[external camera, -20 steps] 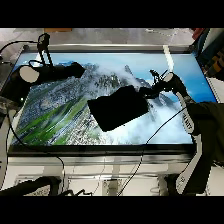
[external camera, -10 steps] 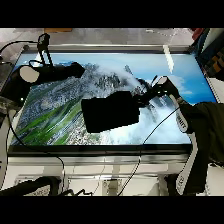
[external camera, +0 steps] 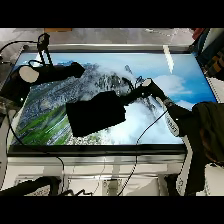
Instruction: Fold the clothes and pants, and hang the long-sleeved shirts on hangers.
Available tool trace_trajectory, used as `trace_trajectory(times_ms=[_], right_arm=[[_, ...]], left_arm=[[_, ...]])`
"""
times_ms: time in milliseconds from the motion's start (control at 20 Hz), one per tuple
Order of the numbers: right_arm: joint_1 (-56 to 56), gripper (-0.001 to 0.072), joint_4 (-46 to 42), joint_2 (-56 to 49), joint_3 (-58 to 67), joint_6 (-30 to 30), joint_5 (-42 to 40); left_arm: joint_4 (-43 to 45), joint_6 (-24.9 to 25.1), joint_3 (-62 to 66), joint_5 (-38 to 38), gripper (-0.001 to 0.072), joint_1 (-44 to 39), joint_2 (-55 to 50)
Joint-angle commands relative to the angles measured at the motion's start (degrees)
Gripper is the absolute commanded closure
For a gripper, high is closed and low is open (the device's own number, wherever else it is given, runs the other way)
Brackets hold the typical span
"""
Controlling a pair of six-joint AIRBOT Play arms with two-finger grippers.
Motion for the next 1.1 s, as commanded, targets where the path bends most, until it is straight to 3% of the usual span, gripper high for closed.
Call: trace_trajectory(times_ms=[0, 200, 400, 600, 800, 950, 1050], right_arm=[[-2.8, 0.0695, 3.9, 4.5, 1.9, -0.2, 2.1], [-13.1, 0.0696, 4.8, 12.5, 4.9, 5.8, 7.9], [-28.2, 0.0695, 10.2, 21.1, 5.1, 13.9, 8.2], [-46.0, 0.0695, 10.4, 29.8, 5.1, 20.3, 7.7], [-63.4, 0.0695, 2.8, 36.5, 5.0, 26.1, 5.7], [-73.2, 0.0694, -7.4, 39.0, 5.0, 32.7, 5.6], [-77.0, 0.0695, -15.6, 40.0, 5.0, 33.8, 7.8]], left_arm=[[0.0, 3.6, 0.0, 0.0, 0.0010, 0.0, 1.3], [0.0, 4.2, 0.0, 0.0, 0.0010, 0.0, 6.6], [0.0, 8.4, 0.0, 0.0, 0.0010, 0.0, 12.3], [0.2, 10.1, 0.0, 0.0, 0.0010, 0.0, 16.7], [0.2, 10.1, 0.0, 0.0, 0.0010, 0.0, 18.2], [0.2, 10.1, 0.0, 0.0, 0.0010, 0.0, 18.2], [0.2, 10.1, 0.0, 0.0, 0.0009, 0.0, 18.2]])
